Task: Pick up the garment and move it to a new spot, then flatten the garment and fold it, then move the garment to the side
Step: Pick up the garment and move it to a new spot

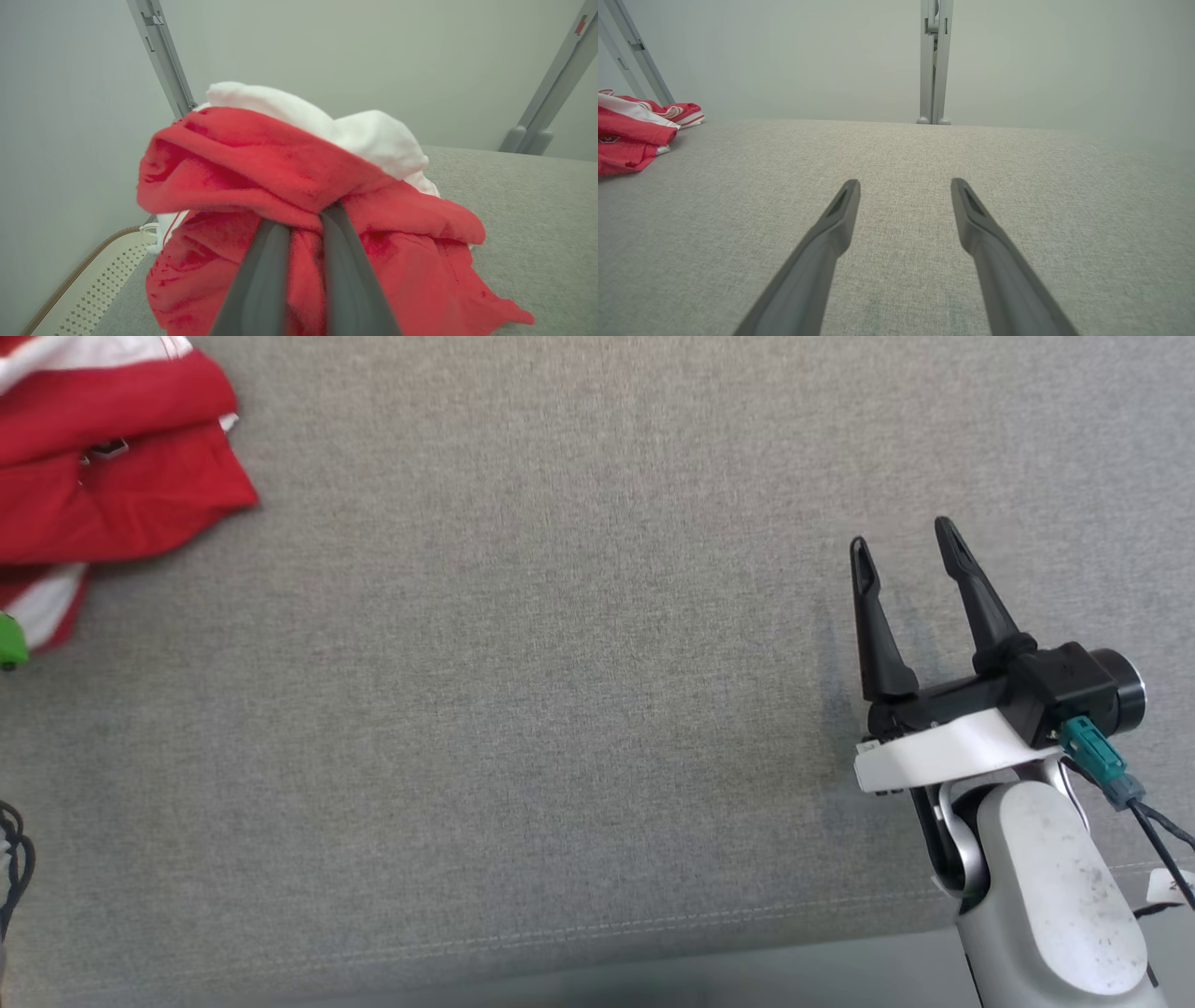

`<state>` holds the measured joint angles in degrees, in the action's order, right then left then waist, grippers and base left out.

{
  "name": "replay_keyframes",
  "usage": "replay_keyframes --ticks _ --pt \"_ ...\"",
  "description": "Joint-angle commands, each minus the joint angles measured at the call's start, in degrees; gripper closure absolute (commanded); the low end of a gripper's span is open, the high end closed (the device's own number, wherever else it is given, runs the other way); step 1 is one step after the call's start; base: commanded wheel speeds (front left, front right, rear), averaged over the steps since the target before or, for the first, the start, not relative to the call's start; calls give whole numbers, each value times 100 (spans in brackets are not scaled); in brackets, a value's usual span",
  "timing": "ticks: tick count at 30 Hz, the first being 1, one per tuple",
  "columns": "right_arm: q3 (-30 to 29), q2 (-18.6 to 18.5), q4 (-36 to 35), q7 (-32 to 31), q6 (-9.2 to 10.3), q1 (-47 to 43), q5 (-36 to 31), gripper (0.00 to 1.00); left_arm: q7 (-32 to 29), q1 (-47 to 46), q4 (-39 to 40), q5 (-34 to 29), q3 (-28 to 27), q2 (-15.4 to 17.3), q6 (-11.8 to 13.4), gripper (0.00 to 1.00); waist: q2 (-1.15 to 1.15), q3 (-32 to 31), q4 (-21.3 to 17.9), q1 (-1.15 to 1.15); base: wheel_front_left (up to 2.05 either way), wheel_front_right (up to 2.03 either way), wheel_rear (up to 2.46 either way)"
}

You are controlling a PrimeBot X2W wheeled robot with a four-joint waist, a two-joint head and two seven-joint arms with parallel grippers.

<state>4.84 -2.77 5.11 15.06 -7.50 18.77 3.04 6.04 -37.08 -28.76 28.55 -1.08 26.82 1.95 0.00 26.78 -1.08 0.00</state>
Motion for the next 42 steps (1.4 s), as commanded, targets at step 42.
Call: replay_keyframes --ticks 42 --pt "-37 -20 193 22 2 -781 235 0 -123 157 510 65 3228 -2383 386 100 0 -1518 -1276 0 0 0 0"
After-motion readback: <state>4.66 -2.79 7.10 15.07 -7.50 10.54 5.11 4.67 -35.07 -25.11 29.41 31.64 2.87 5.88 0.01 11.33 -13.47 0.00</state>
